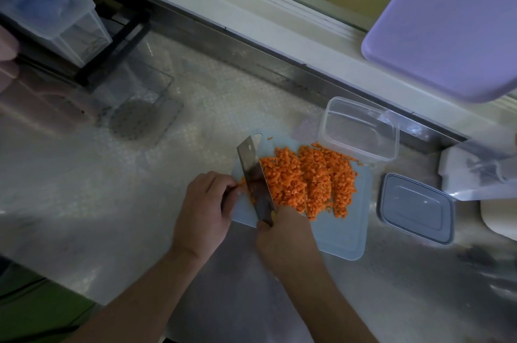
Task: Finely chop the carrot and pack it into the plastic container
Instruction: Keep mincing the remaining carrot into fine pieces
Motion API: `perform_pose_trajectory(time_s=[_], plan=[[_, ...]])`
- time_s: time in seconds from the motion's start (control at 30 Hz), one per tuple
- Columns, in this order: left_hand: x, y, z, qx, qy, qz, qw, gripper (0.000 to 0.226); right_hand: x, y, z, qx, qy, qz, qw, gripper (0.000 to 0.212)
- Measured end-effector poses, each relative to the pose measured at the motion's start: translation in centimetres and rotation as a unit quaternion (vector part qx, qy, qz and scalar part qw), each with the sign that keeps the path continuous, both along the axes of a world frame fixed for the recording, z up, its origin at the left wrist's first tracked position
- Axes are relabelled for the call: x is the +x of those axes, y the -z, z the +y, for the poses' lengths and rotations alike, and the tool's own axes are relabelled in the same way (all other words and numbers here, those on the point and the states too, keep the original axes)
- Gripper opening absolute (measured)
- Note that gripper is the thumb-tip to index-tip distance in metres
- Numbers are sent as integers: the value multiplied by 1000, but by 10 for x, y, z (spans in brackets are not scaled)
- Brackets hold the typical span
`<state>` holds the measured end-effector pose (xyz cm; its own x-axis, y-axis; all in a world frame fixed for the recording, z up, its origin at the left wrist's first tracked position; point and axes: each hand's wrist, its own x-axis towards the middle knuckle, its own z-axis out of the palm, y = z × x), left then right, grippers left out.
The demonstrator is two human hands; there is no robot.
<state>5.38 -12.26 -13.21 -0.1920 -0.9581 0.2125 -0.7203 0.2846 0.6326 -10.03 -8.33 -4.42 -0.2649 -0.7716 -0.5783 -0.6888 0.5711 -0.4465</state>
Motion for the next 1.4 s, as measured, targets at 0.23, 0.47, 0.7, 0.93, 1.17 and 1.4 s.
perform_pose_trajectory(time_s=[0.23,0.47,0.7,0.93,1.17,1.4], plan=[[-2,-6,2,38,-10,31,999,10,3,2,-1,12,17,-5,1000,11],[-1,-7,-3,25,9,3,1000,3,11,-1,-3,0,17,12,1000,11],[-1,-9,-5,7,30,-18,999,5,23,2,-5,56,4,53,997,14],[-1,-7,-5,3,37,-48,998,10,19,6,-7,58,7,42,997,19],[-4,-10,-4,28,26,-76,996,11,-4,1,-7,18,23,-43,999,12],[-7,-11,-4,24,15,-69,997,18,-48,-13,-11,75,183,-233,952,26]])
